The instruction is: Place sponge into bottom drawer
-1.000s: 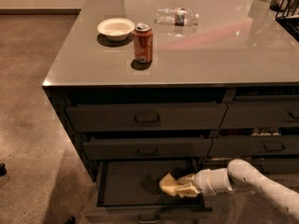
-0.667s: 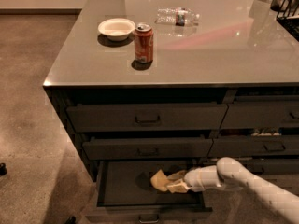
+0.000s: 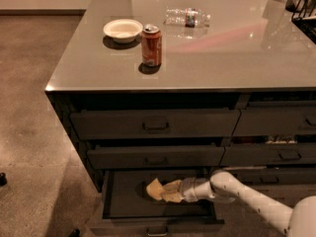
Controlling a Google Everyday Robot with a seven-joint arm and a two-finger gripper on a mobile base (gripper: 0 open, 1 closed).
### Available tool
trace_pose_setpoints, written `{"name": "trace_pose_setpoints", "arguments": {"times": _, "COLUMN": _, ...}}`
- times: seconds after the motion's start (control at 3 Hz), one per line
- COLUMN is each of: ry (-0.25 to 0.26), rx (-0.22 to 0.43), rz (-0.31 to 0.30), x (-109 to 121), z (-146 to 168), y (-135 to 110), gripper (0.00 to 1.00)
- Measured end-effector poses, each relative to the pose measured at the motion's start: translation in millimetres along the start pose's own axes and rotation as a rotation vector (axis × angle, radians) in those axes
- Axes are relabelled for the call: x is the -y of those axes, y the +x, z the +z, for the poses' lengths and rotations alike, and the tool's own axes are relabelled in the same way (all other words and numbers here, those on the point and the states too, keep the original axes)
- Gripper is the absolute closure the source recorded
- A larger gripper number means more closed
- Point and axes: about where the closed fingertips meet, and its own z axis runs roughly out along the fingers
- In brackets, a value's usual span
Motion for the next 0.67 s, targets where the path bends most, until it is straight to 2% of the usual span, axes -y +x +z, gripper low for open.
{"name": "trace_pose_setpoints", "arguments": {"times": 0.67, "ry": -0.009, "rx": 0.022, "rz": 0.017, "x": 12.7, "z": 36.8, "y": 20.6, "gripper": 1.0}}
